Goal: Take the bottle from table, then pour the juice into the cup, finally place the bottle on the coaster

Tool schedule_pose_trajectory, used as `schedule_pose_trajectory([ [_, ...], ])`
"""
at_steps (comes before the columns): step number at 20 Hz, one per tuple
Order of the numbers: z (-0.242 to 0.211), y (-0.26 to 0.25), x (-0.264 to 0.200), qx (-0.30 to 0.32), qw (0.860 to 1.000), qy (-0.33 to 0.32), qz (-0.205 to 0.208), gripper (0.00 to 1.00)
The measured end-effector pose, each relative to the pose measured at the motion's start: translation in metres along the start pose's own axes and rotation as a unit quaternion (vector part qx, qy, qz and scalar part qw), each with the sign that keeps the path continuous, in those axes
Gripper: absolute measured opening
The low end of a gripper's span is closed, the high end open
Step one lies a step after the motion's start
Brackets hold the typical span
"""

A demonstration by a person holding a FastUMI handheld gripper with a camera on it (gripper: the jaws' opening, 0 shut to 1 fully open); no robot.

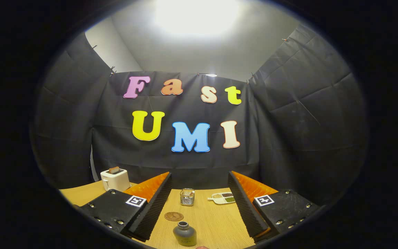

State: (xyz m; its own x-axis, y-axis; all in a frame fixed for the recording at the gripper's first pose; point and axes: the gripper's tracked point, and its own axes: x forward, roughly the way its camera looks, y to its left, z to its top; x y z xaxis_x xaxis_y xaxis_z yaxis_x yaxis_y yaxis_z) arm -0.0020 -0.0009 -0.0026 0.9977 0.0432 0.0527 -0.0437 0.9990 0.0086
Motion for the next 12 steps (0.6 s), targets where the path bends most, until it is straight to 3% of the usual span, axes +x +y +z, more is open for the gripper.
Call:
schedule_pose_trajectory([
  [12,-0.065,0.021,0.008,0.023,0.997,0.055,0.056,0.98],
])
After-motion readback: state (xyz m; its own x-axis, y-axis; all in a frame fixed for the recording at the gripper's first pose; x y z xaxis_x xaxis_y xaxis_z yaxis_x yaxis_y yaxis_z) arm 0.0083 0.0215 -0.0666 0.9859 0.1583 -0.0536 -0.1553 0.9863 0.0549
